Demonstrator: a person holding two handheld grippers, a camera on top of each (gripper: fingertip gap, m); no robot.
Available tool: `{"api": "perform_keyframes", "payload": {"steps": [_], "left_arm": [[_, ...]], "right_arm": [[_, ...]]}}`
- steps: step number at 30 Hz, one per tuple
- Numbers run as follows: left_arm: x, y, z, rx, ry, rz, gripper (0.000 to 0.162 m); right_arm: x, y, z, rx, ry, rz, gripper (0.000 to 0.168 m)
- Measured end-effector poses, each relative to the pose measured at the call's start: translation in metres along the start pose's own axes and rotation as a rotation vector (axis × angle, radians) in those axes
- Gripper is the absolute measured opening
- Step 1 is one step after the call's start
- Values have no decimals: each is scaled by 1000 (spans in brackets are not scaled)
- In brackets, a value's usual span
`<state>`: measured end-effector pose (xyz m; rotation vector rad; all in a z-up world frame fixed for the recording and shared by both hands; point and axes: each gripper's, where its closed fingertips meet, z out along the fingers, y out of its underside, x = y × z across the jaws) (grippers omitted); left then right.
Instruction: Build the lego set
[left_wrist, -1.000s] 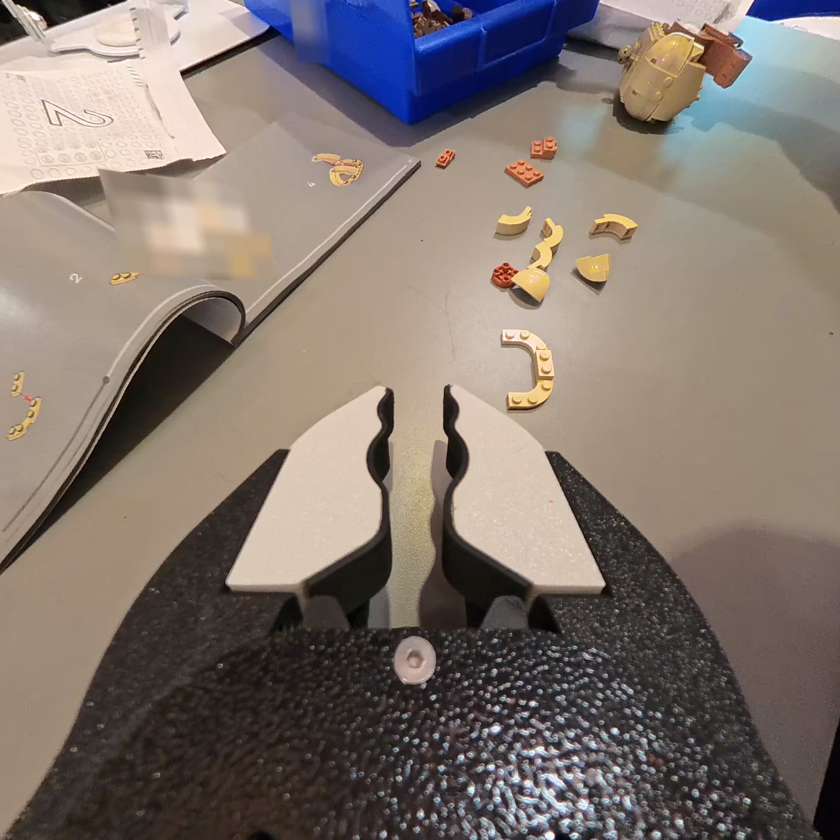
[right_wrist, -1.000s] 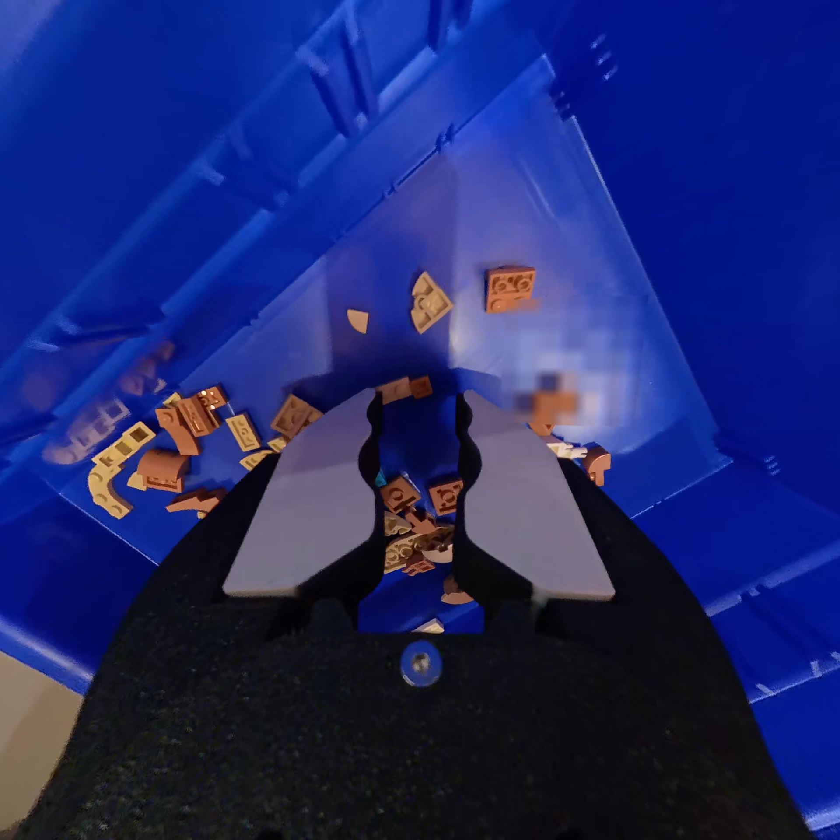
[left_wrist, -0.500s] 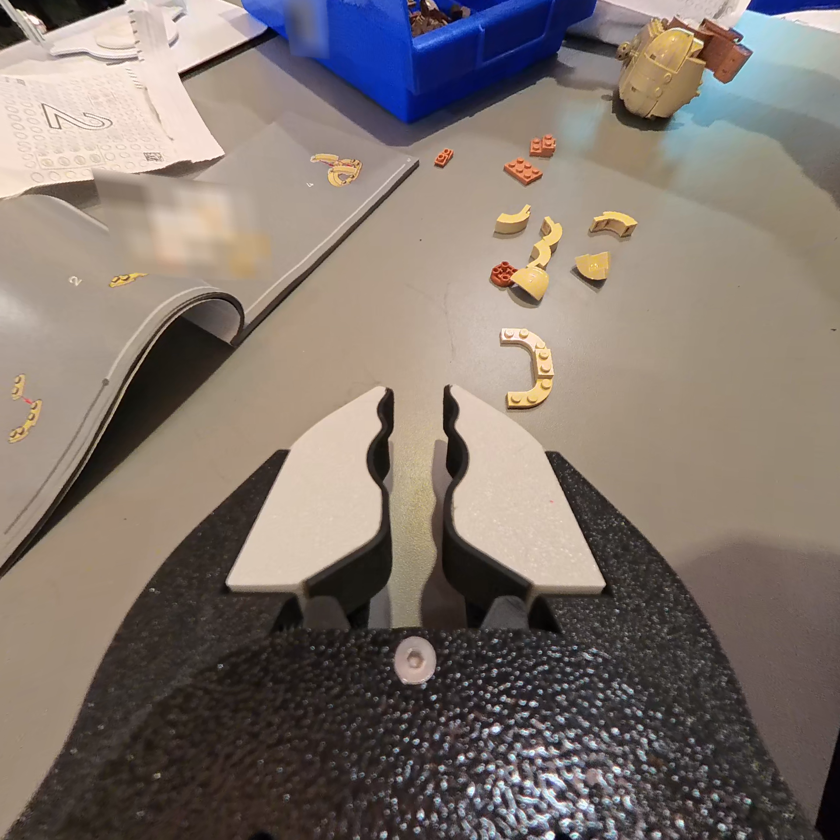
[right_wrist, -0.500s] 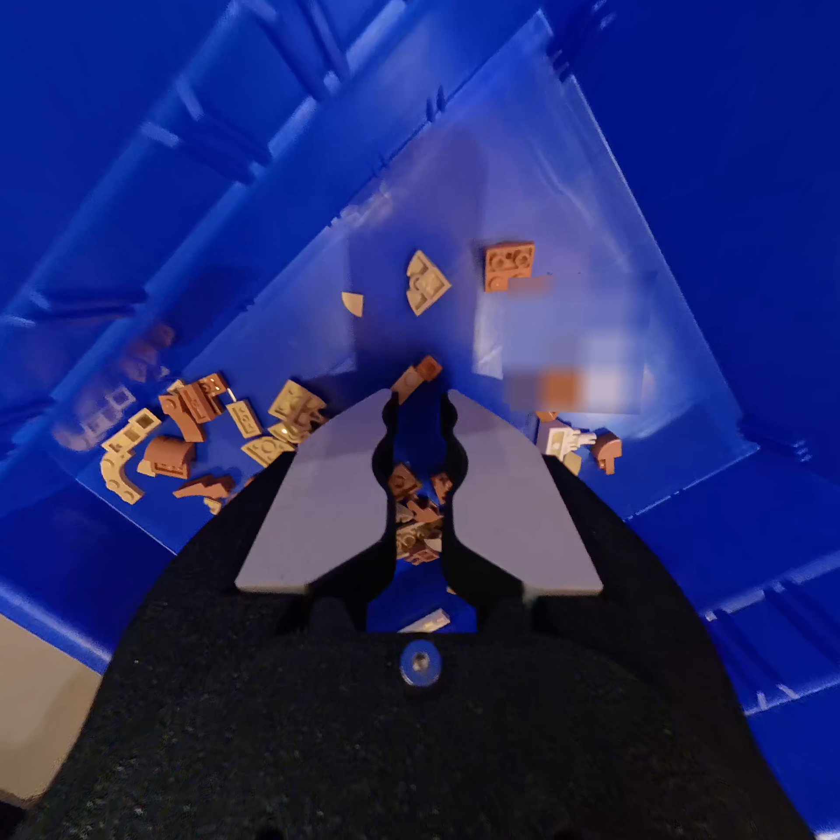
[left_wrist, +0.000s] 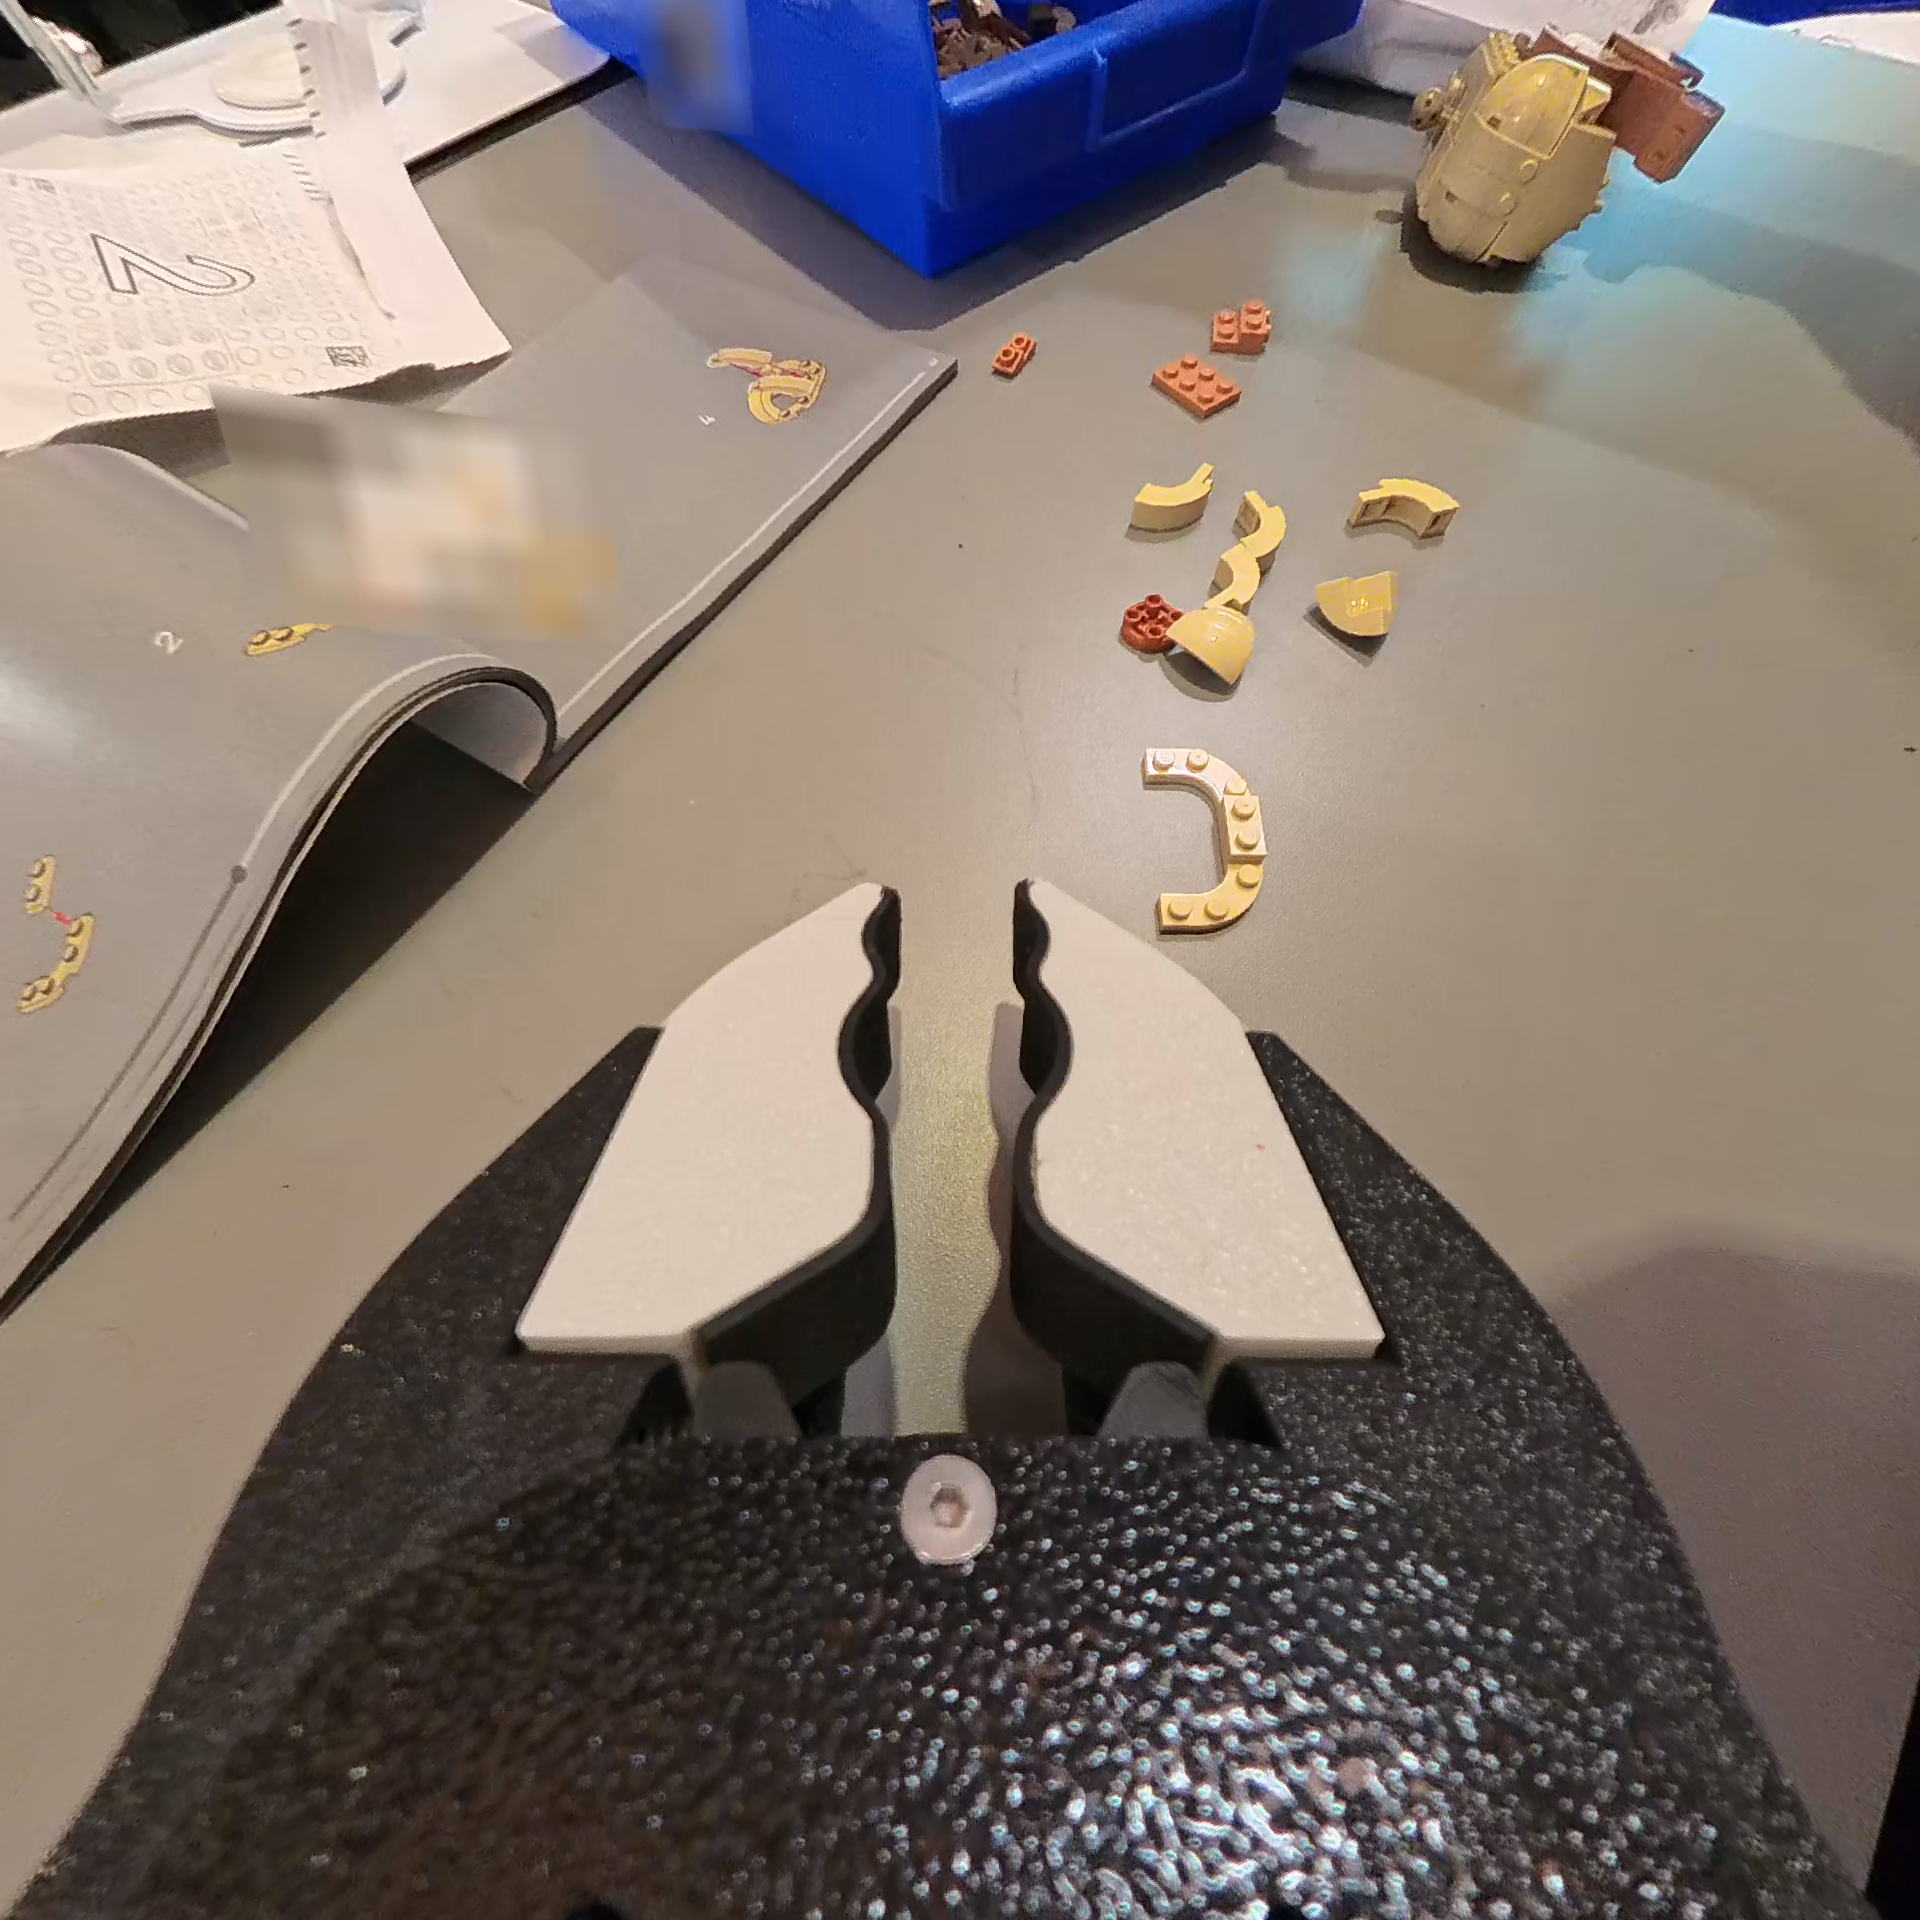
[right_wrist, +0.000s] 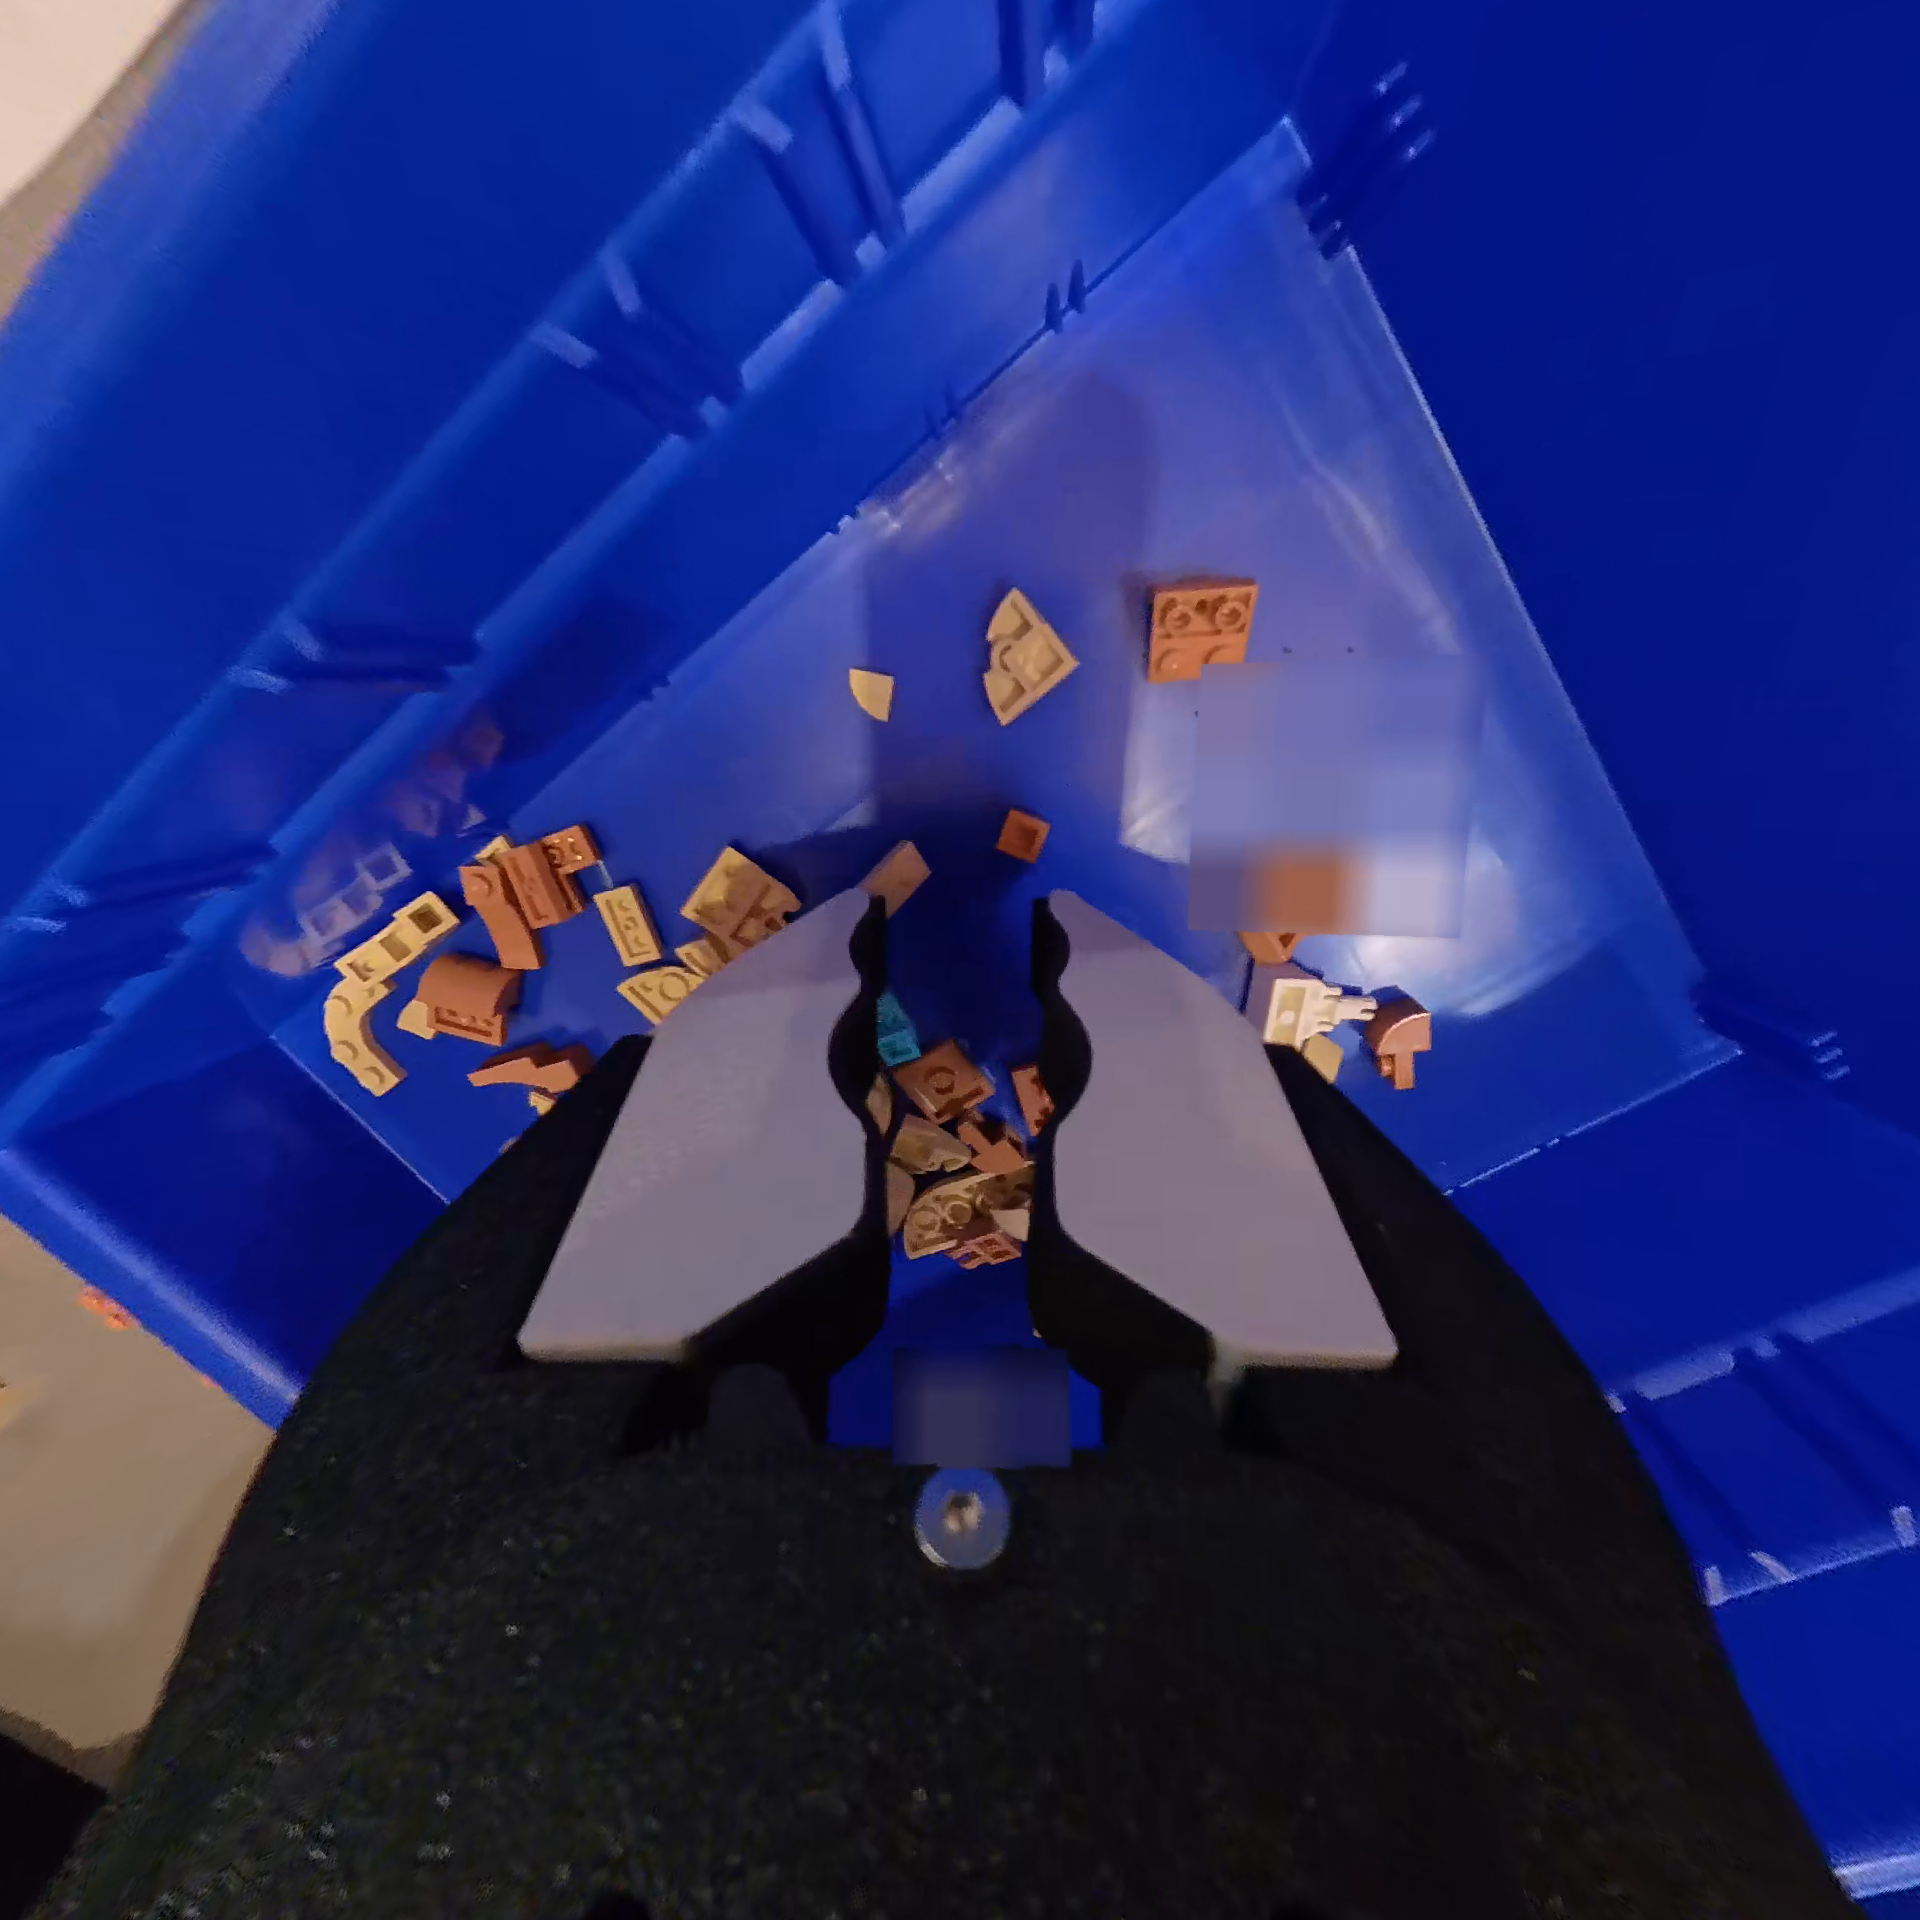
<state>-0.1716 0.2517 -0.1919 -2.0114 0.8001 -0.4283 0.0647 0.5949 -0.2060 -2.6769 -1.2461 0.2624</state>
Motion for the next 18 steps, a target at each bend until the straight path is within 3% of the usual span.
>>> {"api": "perform_keyframes", "payload": {"steps": [9,15,18], "left_arm": [[0,0,0,0,-1,3,20],[-1,0,0,3,-19,9,20],[-2,-2,-2,20,-30,17,20]], "right_arm": [[-41,15,-42,116,-89,-68,28],[-144,56,-98,307,-116,-263,27],[-208,87,-107,387,-127,-369,25]]}}
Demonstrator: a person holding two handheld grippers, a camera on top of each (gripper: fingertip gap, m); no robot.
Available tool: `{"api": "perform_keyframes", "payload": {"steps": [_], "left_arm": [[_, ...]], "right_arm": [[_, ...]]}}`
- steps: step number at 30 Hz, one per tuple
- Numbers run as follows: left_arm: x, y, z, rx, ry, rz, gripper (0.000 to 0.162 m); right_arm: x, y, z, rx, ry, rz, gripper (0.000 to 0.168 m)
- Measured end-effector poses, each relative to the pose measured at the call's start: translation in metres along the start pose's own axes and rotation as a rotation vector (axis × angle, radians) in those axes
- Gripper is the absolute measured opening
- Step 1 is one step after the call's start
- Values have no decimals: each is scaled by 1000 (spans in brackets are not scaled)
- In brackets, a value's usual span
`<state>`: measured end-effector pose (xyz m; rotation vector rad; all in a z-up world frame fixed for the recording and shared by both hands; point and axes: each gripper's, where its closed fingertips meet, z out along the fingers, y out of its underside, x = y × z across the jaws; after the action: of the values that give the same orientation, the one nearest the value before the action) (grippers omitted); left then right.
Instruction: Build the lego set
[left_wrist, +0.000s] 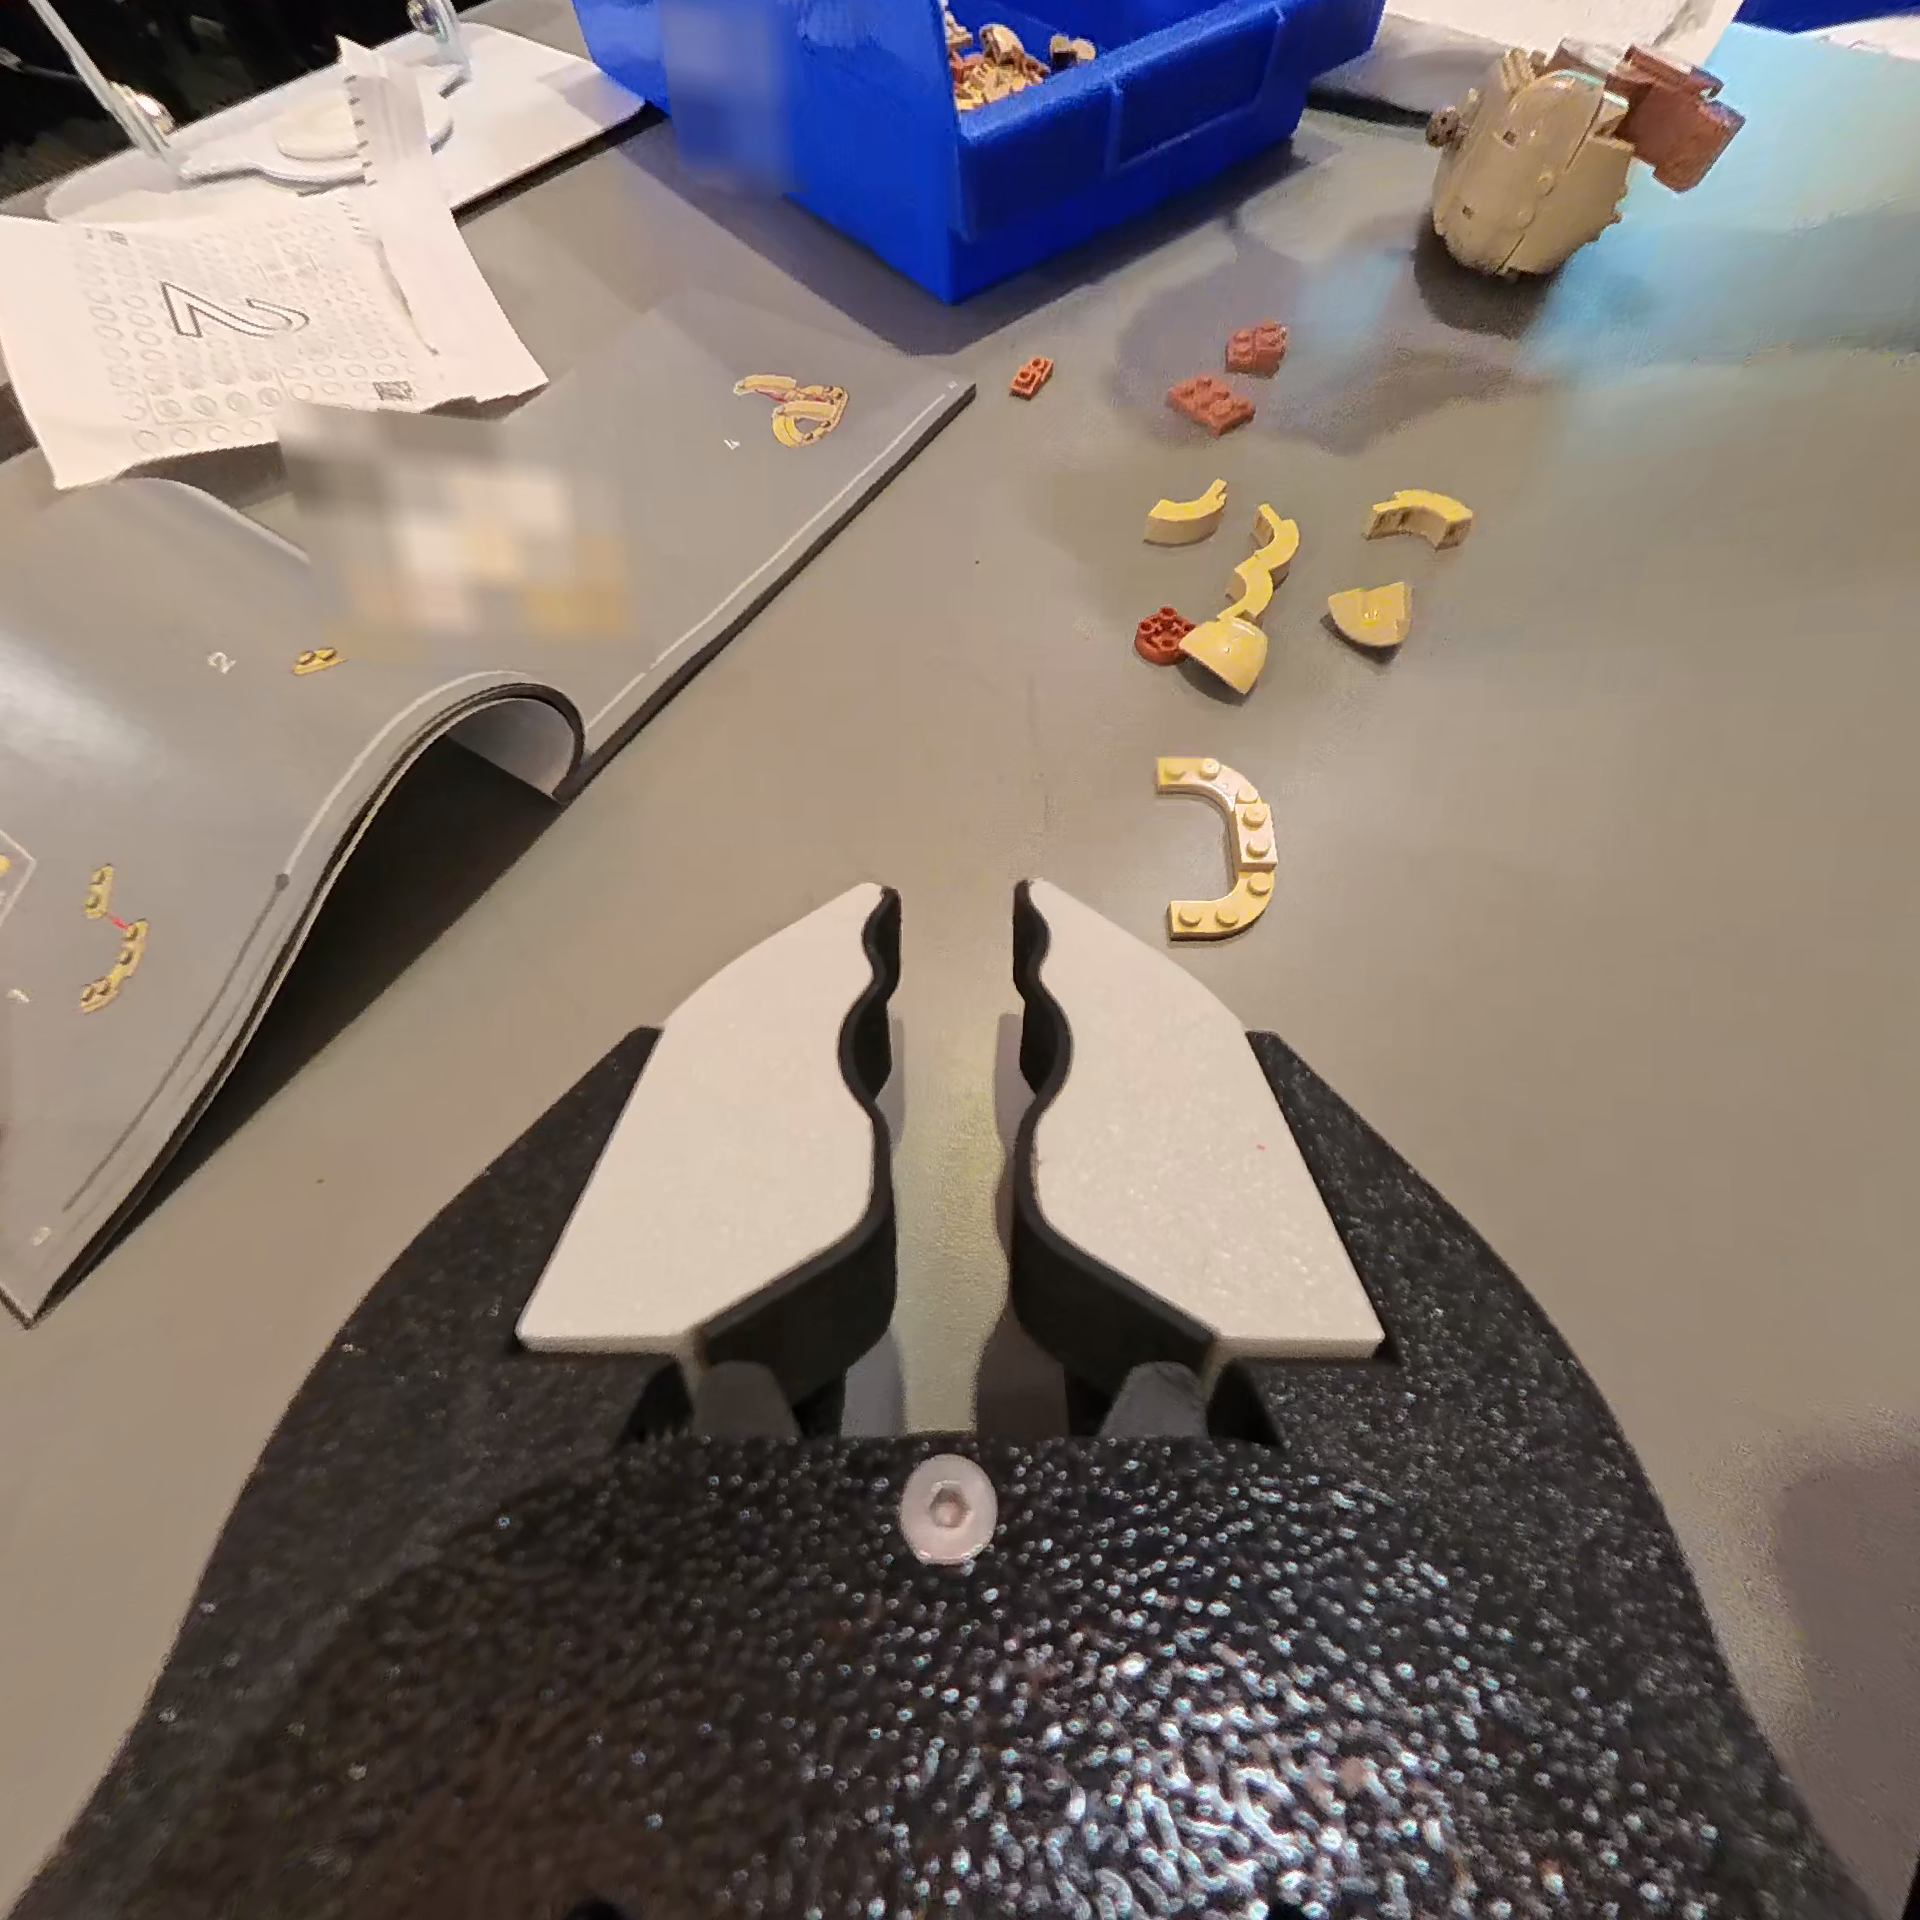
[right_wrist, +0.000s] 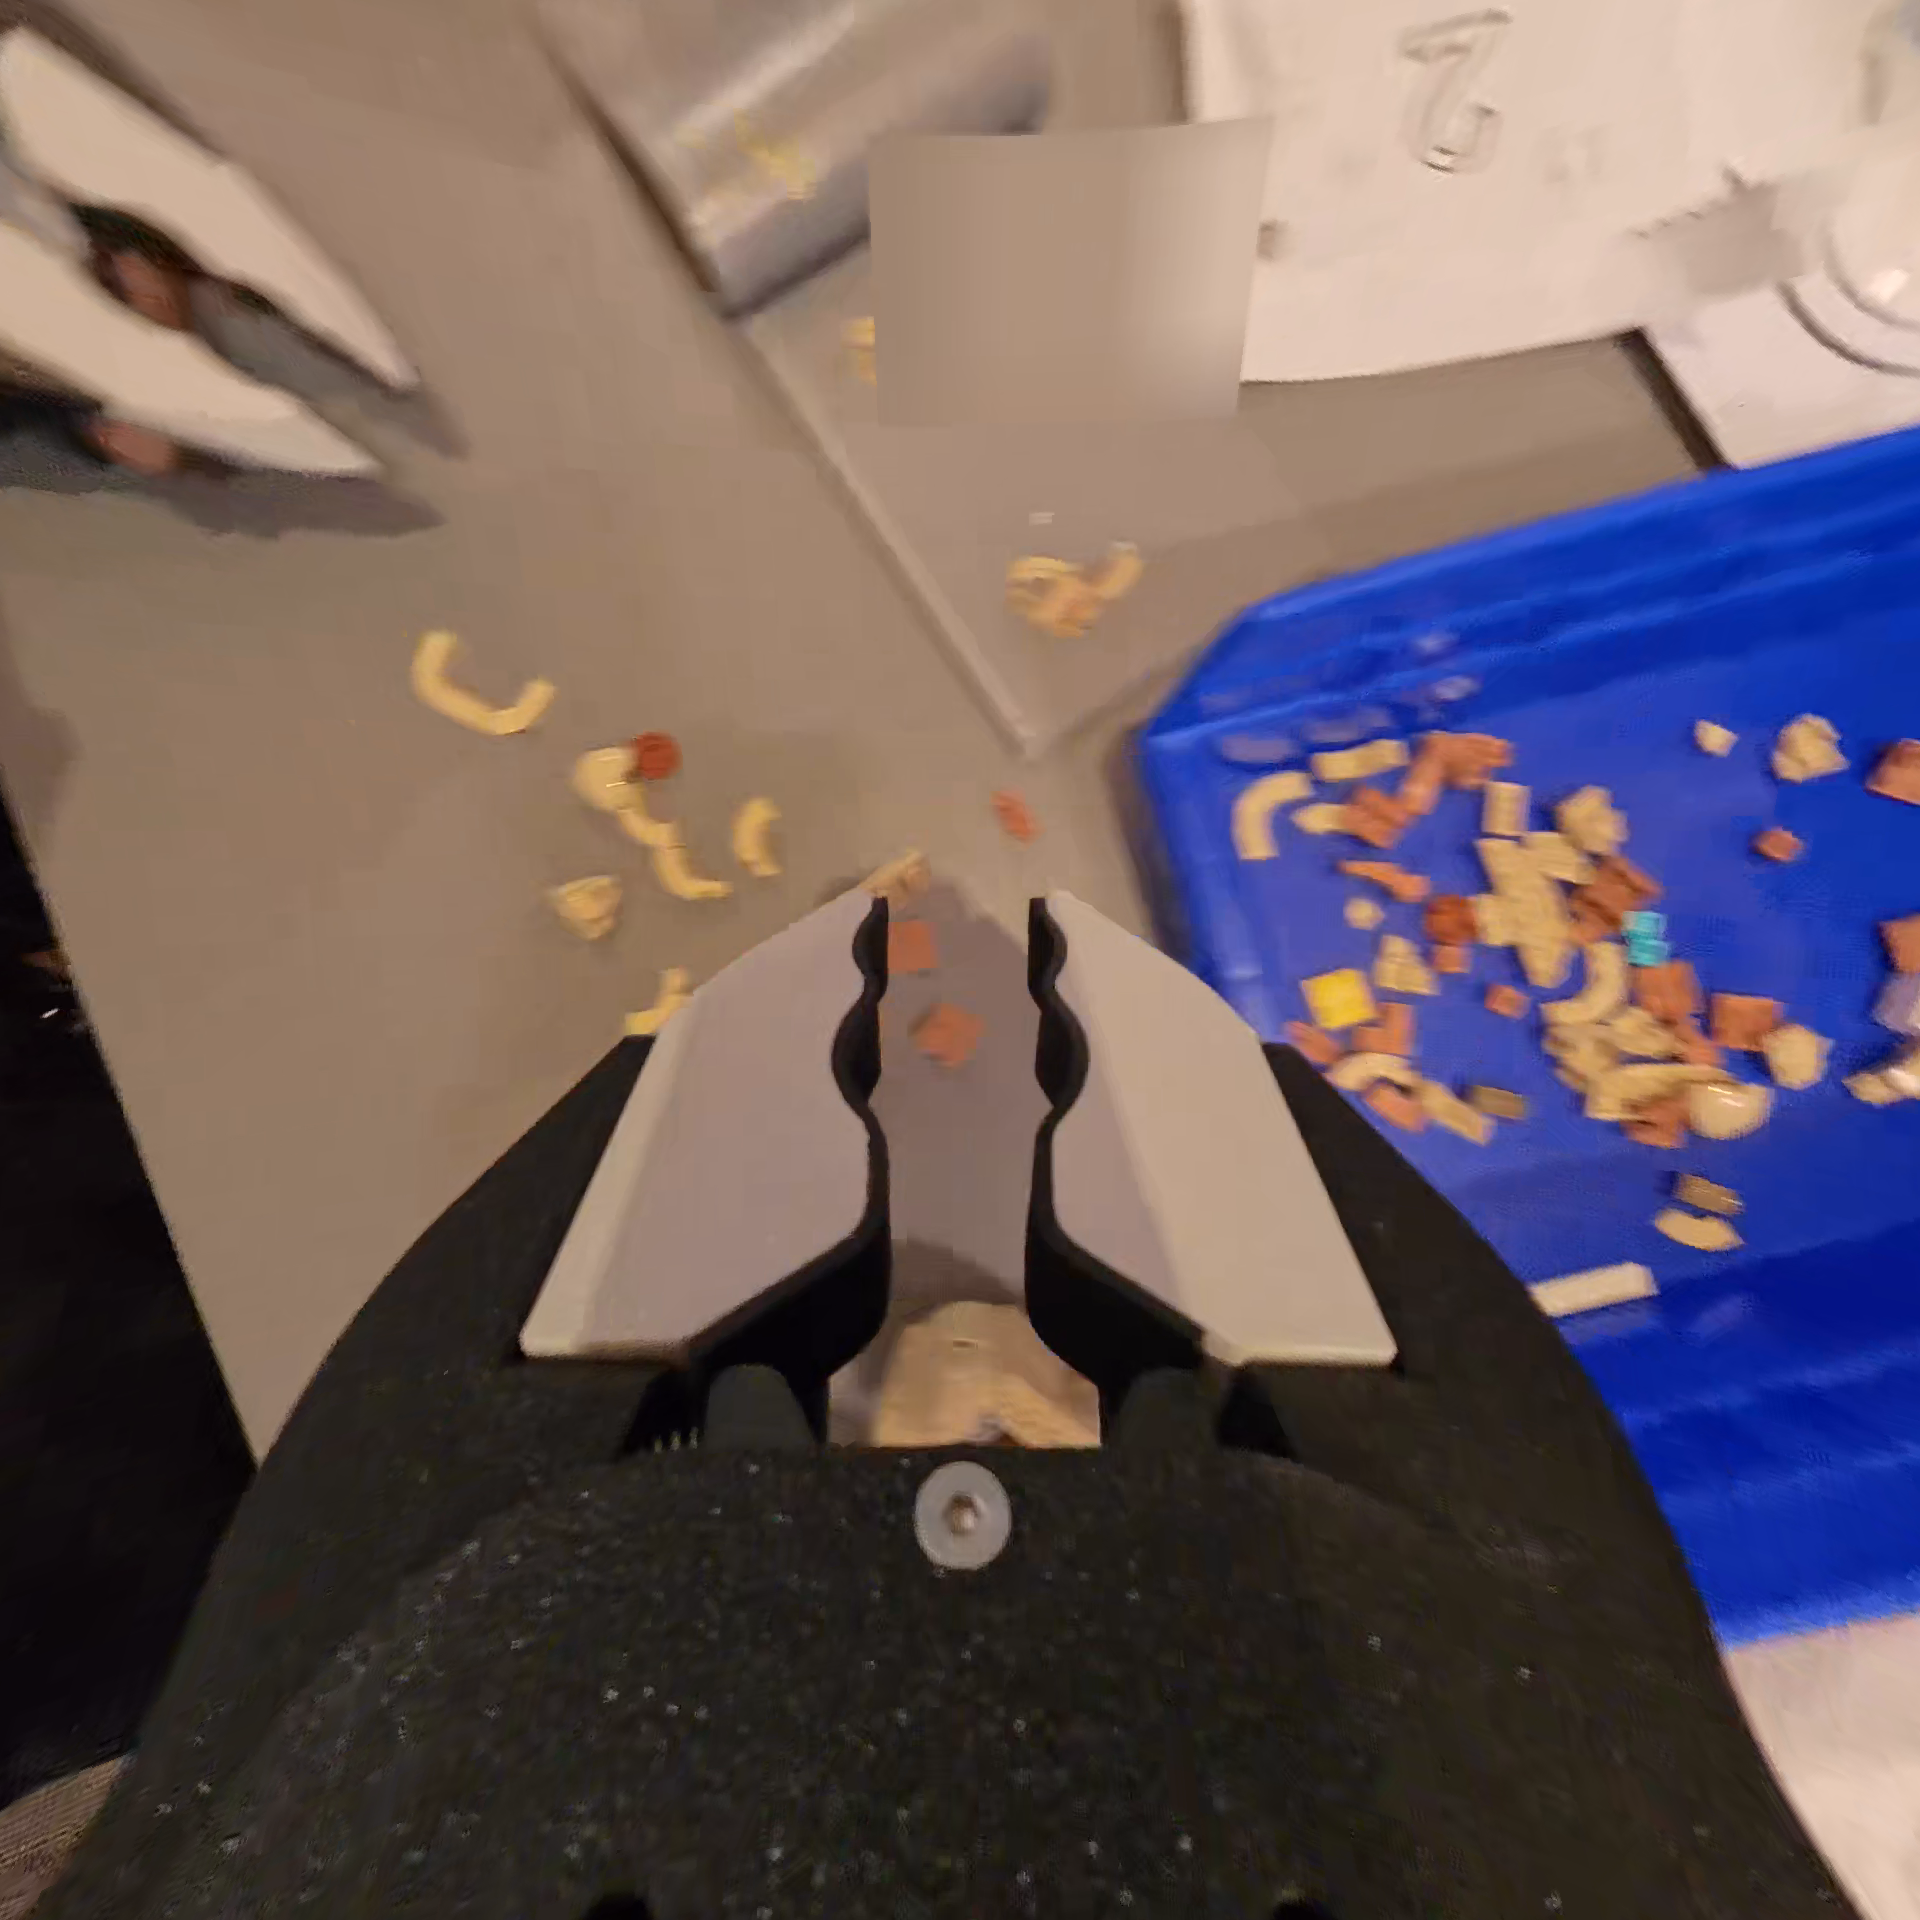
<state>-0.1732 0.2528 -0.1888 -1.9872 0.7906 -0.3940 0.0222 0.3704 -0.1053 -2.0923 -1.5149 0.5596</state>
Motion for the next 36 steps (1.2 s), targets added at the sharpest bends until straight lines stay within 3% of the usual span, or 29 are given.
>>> {"api": "perform_keyframes", "payload": {"steps": [6,12,19,28,36], "left_arm": [[34,-20,-4,80,80,35,20],[97,-26,8,43,214,164,21],[123,-11,13,-29,240,203,24],[124,20,-39,-109,200,381,29],[120,38,-13,-186,275,287,27]], "right_arm": [[-111,33,32,63,-80,-93,25],[-164,48,61,158,-154,-64,26],[-164,58,61,258,-114,15,27],[-166,68,66,279,-112,44,28],[-157,67,76,261,-86,-5,28]]}}
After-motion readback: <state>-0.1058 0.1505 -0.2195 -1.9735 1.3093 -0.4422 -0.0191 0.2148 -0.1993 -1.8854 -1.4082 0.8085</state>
